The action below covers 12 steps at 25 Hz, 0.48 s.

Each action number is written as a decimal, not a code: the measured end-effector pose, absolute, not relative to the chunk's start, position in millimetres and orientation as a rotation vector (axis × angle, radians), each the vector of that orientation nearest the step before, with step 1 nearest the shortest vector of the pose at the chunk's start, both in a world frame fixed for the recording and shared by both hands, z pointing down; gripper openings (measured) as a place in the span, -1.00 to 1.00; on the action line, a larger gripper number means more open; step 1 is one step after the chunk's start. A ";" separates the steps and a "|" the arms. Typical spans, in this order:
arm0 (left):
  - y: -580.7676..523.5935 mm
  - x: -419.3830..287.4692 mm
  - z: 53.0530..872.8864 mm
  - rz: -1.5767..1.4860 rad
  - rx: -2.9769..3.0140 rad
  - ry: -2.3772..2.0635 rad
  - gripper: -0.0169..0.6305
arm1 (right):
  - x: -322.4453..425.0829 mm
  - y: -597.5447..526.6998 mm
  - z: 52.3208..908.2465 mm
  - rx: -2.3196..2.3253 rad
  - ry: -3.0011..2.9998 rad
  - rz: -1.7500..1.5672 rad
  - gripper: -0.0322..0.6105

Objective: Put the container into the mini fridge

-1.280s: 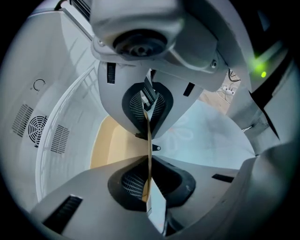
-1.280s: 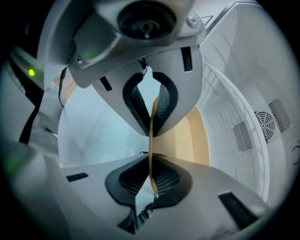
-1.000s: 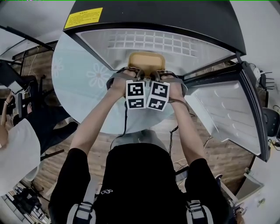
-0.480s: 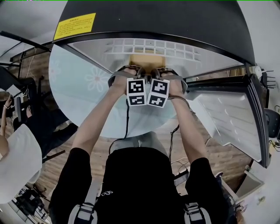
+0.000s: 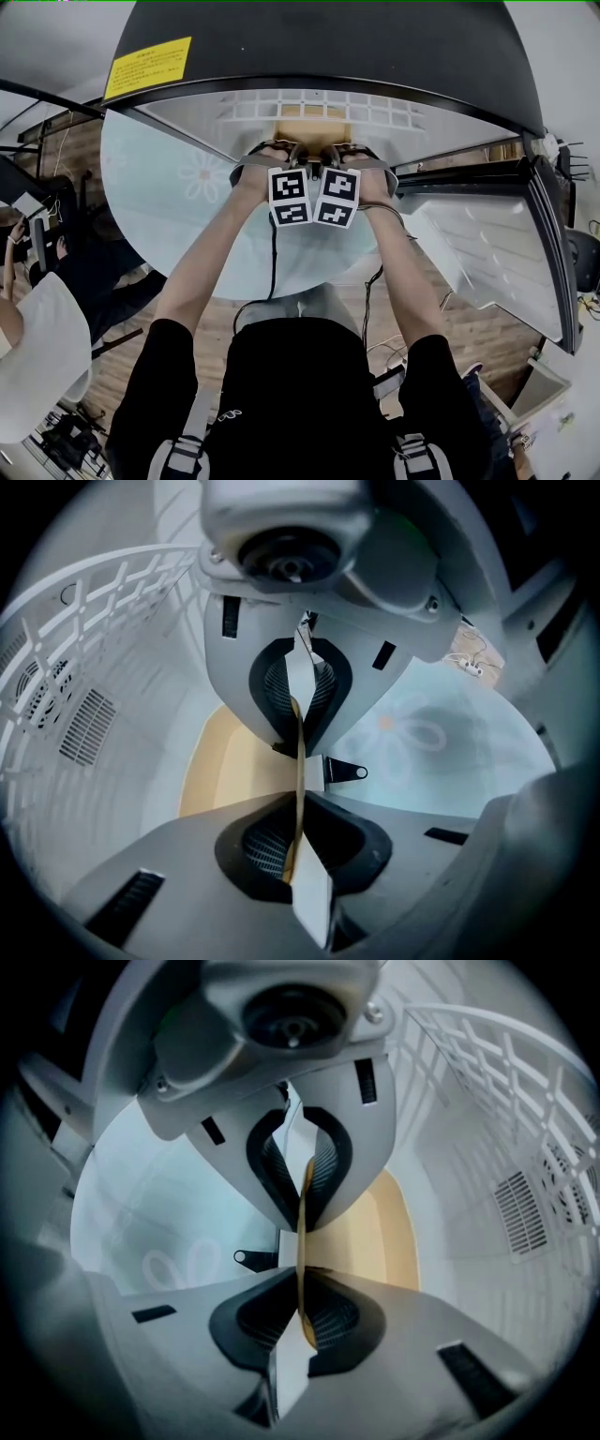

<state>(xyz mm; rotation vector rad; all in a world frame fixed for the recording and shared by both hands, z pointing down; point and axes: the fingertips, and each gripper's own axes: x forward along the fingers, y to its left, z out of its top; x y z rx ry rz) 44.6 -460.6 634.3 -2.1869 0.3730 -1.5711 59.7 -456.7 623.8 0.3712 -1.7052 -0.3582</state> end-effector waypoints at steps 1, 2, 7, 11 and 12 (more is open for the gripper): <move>-461.3 44.2 633.8 -1.567 -2.199 0.390 -0.84 | 59.7 -457.0 623.4 0.376 -1.704 -0.364 -0.82; -462.4 43.9 632.5 -1.560 -2.208 0.407 -0.82 | 59.8 -457.5 622.8 0.382 -1.704 -0.371 -0.81; -466.0 42.5 619.8 -1.503 -2.230 0.475 -0.69 | 59.2 -459.6 615.7 0.411 -1.711 -0.393 -0.63; -466.0 37.9 610.3 -1.462 -2.267 0.540 -0.59 | 58.8 -460.1 603.2 0.454 -1.725 -0.422 -0.57; -464.3 37.6 605.5 -1.441 -2.295 0.564 -0.59 | 58.4 -459.3 598.0 0.468 -1.733 -0.427 -0.57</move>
